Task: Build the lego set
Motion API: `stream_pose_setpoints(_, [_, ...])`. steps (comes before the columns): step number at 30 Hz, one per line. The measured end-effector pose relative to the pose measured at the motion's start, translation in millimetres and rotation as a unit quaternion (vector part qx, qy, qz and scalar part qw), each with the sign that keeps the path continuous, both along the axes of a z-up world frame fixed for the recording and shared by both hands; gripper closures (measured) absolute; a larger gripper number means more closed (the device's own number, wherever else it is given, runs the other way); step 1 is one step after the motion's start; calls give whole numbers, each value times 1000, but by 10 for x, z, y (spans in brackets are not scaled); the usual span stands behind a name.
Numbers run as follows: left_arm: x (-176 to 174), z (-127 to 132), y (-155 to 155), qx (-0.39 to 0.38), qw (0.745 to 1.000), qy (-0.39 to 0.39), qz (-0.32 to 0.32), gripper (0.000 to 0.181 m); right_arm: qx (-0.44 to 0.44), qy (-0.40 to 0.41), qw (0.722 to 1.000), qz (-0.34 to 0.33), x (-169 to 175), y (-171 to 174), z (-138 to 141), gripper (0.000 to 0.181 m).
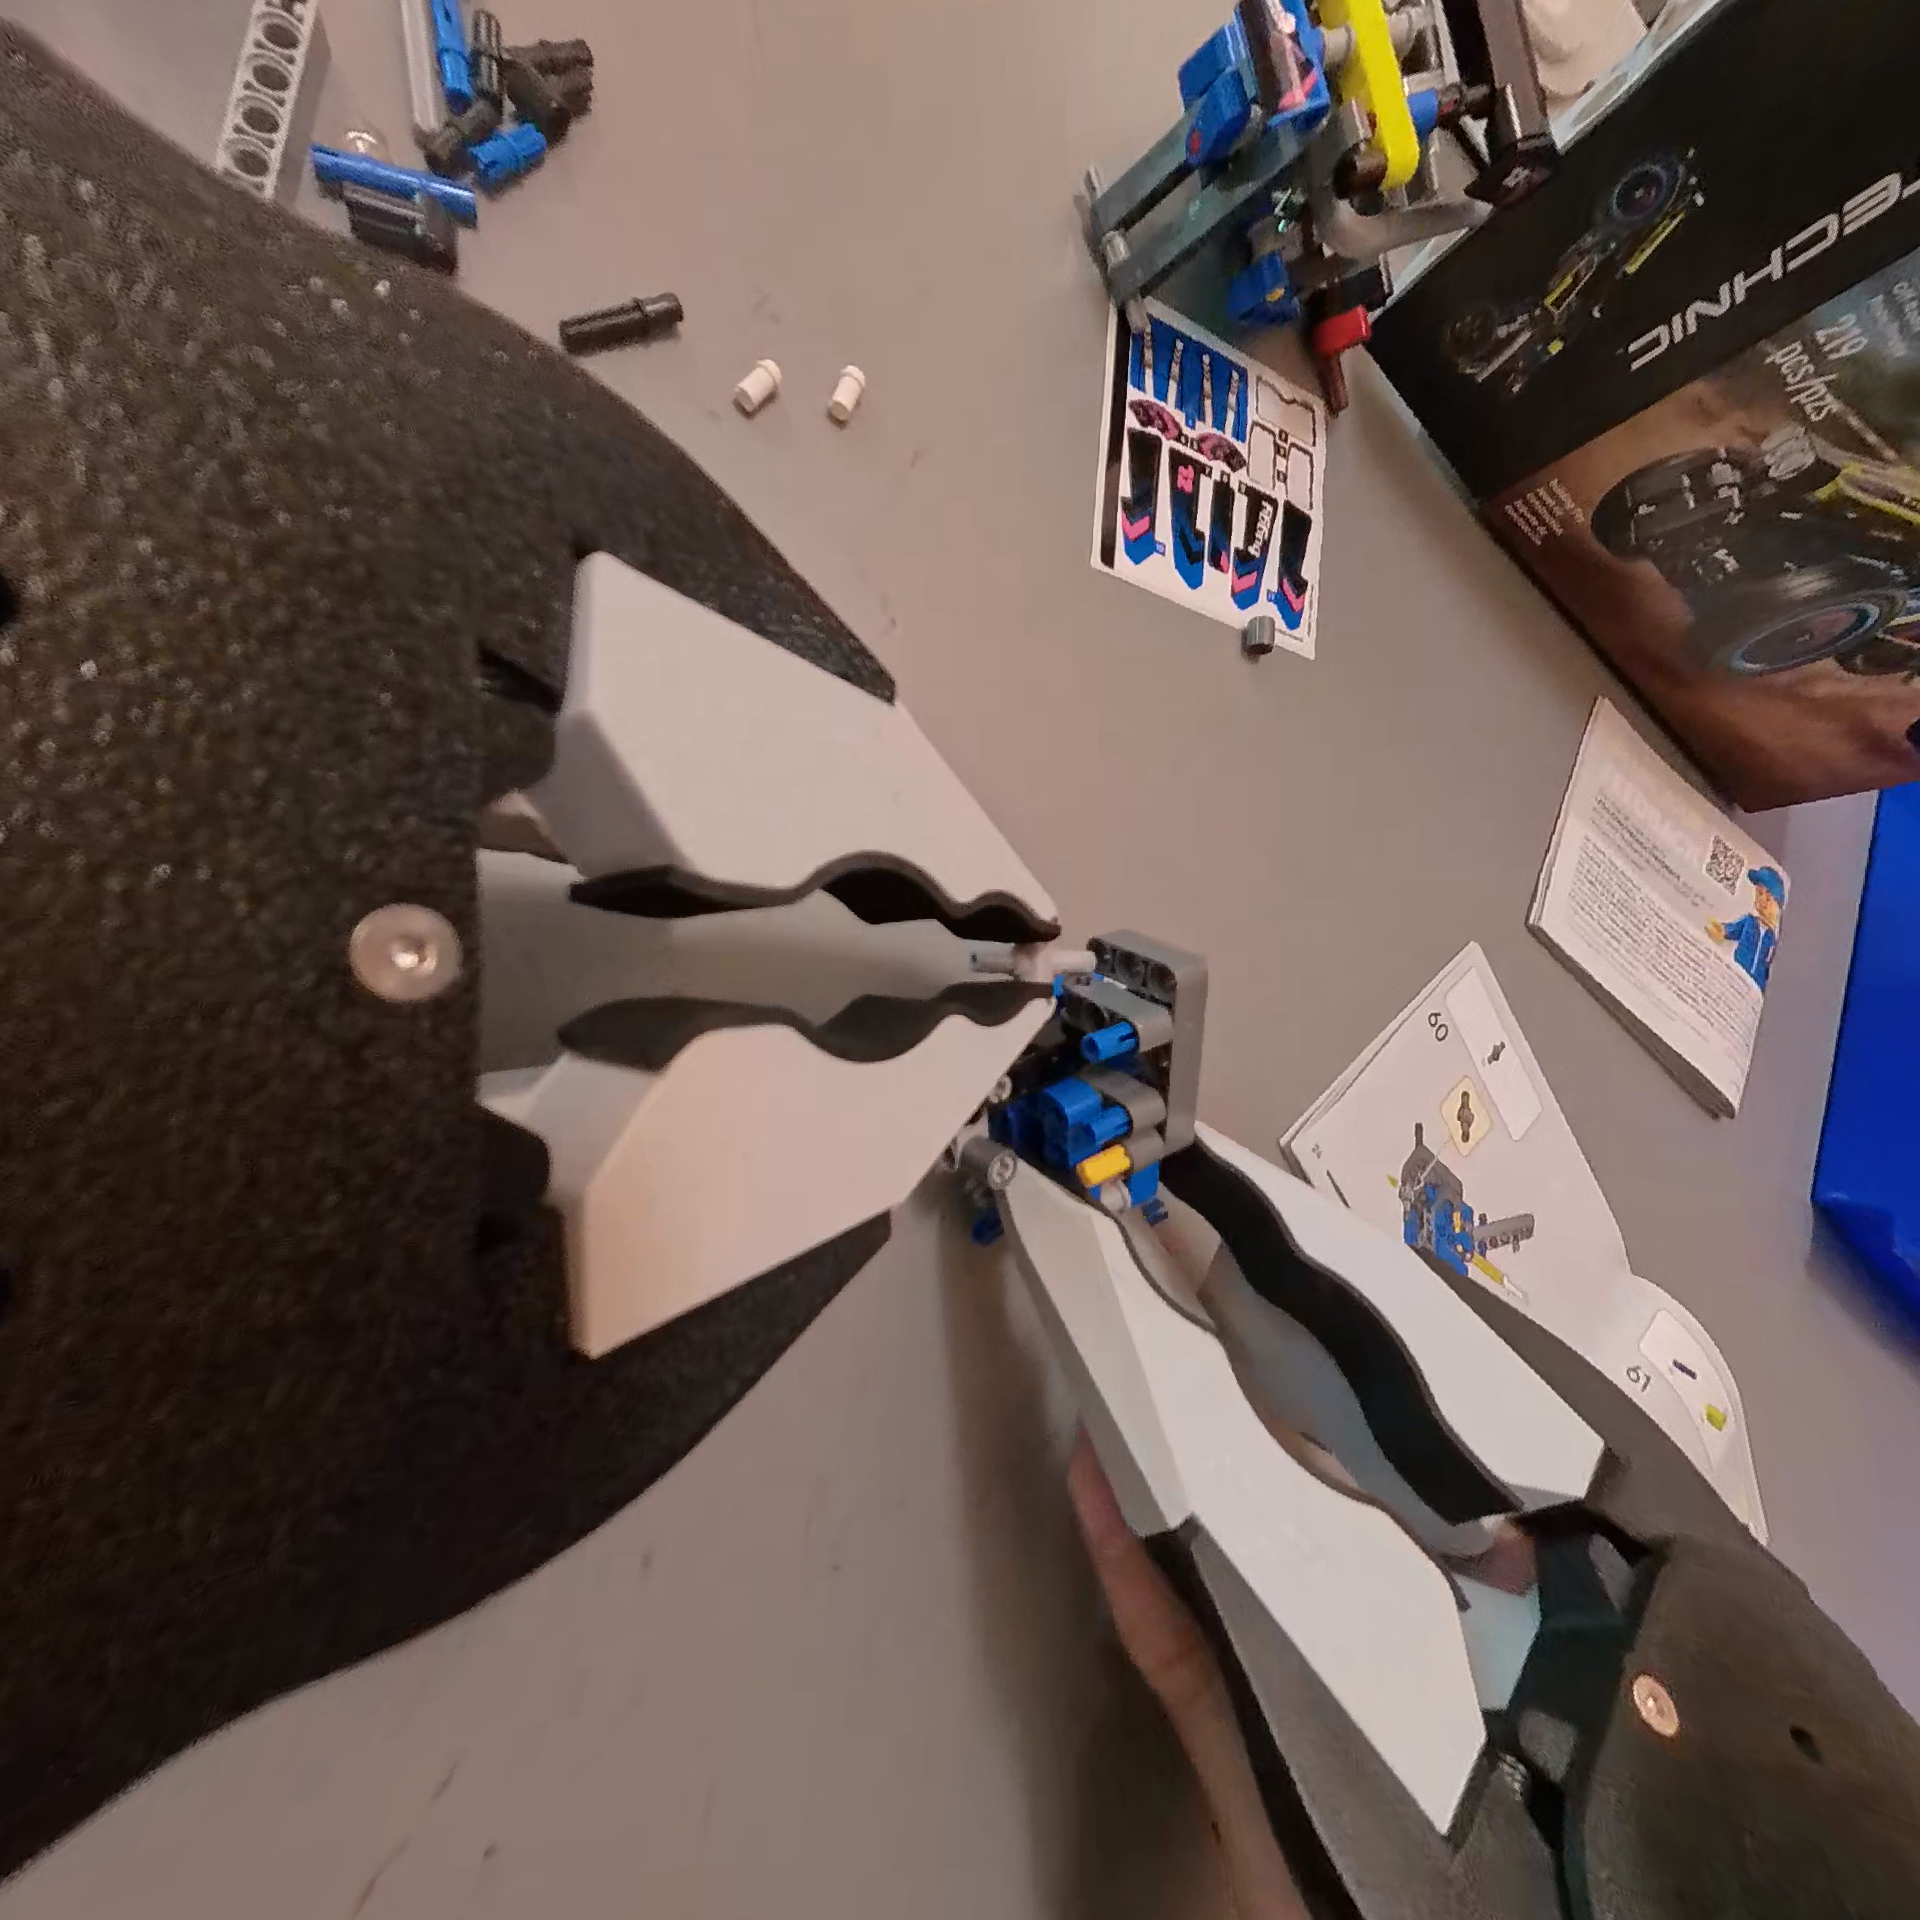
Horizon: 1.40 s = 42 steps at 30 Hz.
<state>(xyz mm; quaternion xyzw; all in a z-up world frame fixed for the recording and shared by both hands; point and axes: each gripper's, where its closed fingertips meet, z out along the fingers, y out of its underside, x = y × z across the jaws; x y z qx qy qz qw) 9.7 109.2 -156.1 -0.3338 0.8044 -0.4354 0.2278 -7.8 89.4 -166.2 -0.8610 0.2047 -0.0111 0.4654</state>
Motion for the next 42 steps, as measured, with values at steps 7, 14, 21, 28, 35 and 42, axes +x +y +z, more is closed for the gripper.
stream_pose_setpoints(7, [12,-38,39,32,999,-10,20,177,2,10,1000,-4,7,21,-12,155])
stream_pose_setpoints(14, [7,-63,71,25,999,5,26,177,-16,-13,1000,-7,10,43,-34,156])
stream_pose_setpoints(21, [-5,-54,81,23,999,3,25,177,-18,-16,1000,-3,5,49,-38,155])
stream_pose_setpoints(28, [-14,-52,98,17,999,8,32,177,-21,-22,1000,-5,3,62,-39,155])
stream_pose_setpoints(35, [-20,-56,120,7,999,18,41,176,-20,-20,1000,-8,7,76,-38,155])
stream_pose_setpoints(42, [-4,-39,129,9,999,10,42,177,-24,-21,999,-1,-3,100,-41,155])
